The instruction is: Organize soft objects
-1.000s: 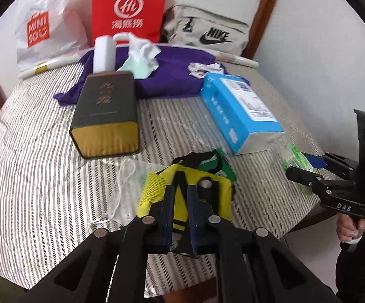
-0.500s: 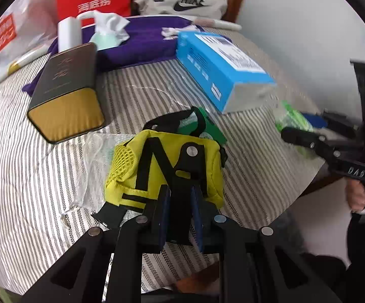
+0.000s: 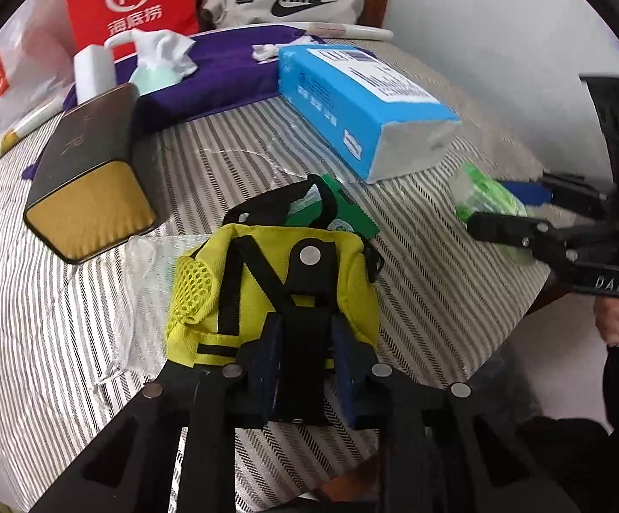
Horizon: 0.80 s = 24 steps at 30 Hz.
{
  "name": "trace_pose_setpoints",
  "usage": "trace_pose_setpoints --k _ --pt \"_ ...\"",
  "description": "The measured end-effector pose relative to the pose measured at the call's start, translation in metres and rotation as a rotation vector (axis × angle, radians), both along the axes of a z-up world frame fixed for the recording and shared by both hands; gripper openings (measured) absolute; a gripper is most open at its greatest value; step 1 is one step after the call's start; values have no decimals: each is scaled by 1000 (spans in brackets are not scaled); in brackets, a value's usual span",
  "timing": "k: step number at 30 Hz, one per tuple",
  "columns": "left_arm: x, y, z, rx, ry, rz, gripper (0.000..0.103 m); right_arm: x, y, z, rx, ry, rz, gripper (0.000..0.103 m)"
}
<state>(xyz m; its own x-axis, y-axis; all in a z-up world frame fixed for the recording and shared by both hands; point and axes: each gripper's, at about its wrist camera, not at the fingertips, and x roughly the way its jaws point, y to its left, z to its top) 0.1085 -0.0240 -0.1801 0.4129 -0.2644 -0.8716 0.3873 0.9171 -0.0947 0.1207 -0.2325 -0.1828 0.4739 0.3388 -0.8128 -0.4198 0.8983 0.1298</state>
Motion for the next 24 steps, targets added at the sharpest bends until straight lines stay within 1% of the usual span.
trace_pose_setpoints --k 2,5,9,13,19,24 --pt "-3 4 4 -26 -14 12 21 -1 -1 1 0 -3 -4 52" --pt "-7 14 9 -41 -23 47 21 1 -5 2 -2 -4 -13 52" --pt "-8 30 15 -80 -19 82 21 2 -7 2 -3 -2 -20 52" --pt "-9 41 21 -83 -38 104 21 1 -4 4 -4 -7 -16 52" --pt "-11 52 35 -121 -76 120 21 0 -1 13 -10 -29 2 52" --pt "-8 71 46 -139 -100 175 21 0 2 26 -15 -64 40 52"
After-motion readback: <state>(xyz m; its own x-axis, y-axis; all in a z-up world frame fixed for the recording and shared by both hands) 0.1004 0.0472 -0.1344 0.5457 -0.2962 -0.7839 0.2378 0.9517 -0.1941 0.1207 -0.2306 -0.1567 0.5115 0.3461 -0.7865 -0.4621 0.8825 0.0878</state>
